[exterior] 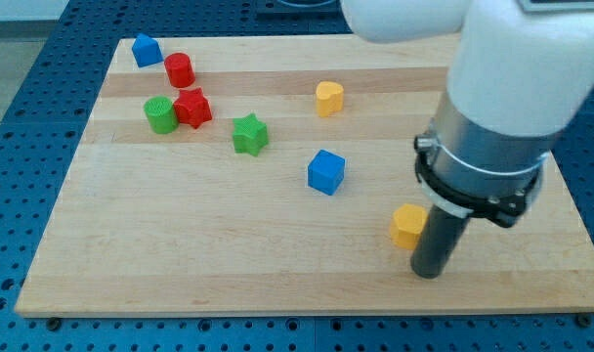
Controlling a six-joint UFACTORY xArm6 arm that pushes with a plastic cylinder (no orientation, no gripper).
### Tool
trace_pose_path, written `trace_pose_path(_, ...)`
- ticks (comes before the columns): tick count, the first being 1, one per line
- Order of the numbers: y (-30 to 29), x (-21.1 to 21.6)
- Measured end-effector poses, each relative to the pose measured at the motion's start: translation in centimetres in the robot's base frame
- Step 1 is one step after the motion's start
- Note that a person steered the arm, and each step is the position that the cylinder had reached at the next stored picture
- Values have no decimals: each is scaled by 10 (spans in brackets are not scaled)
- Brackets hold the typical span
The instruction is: Move arm at center left of the board
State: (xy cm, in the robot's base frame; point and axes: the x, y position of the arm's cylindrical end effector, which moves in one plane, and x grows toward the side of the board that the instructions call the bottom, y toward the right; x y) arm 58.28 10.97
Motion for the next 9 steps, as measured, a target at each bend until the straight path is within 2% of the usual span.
trace_pose_path(4, -39, -24)
trace_pose_path(6, -230, -34)
trace_pose_path(7, -338, -68)
trace_pose_path(8, -413, -104)
trace_pose_path(9, -413, -104)
